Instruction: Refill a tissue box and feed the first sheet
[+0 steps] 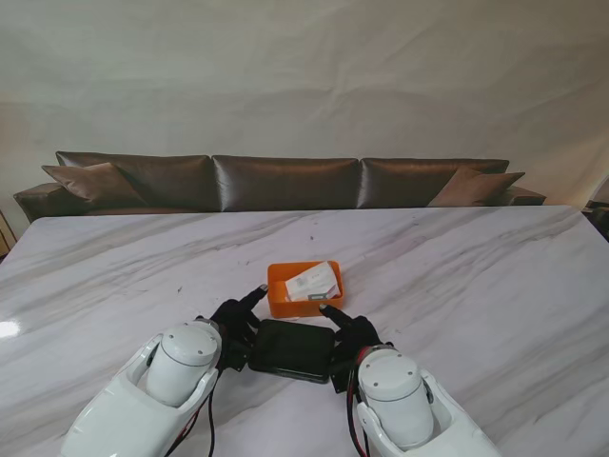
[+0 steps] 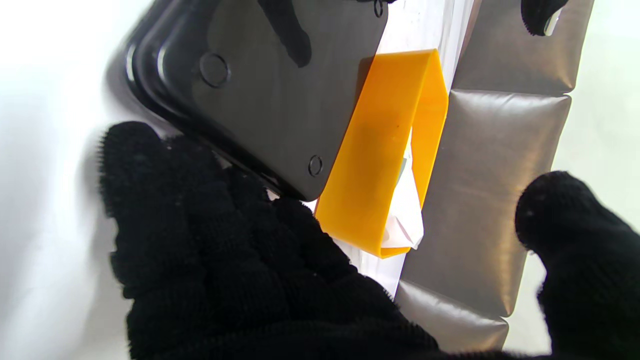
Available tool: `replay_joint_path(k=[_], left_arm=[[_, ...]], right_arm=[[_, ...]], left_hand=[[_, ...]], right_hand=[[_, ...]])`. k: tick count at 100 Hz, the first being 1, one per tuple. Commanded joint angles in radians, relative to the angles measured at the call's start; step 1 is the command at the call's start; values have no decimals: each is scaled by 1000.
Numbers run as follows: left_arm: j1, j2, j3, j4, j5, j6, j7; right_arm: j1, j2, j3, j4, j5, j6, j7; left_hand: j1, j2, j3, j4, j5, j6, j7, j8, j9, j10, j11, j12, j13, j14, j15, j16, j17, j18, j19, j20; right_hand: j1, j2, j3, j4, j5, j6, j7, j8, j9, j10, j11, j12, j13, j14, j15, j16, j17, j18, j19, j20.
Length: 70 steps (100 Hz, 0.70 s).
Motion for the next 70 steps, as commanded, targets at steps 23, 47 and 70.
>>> replay_joint_path(k=[23, 47, 70], left_arm=[[1, -23, 14, -47, -8, -11, -23], [3, -19, 7, -61, 6, -11, -24], [-6, -15, 8, -77, 18, -10, -32]], right_arm=[[17, -23, -18, -19, 10, -4, 30], [24, -23, -19, -26, 6, 2, 35], [28, -21, -20, -47, -12, 15, 37]], left_hand=[[-11, 34, 13, 1, 42, -120, 80, 28, 7, -72, 24, 0, -16, 26, 19, 0, 16, -21, 138, 14], [-11, 34, 13, 0, 44, -118, 80, 27, 8, -73, 24, 0, -15, 26, 20, 0, 16, -19, 138, 13], [-11, 33, 13, 0, 44, -119, 80, 27, 10, -73, 24, 0, -14, 26, 20, 1, 17, -18, 139, 13]], right_hand=[[7, 10, -23, 20, 22, -91, 62, 23, 20, -90, -5, -27, -1, -65, -15, -20, 9, -54, 2, -14], [7, 11, -24, 19, 22, -92, 61, 23, 21, -92, -4, -27, 0, -64, -13, -20, 9, -54, 2, -14], [7, 10, -24, 20, 23, -91, 61, 23, 23, -91, -4, -27, 0, -65, -14, -20, 9, -54, 2, -14]])
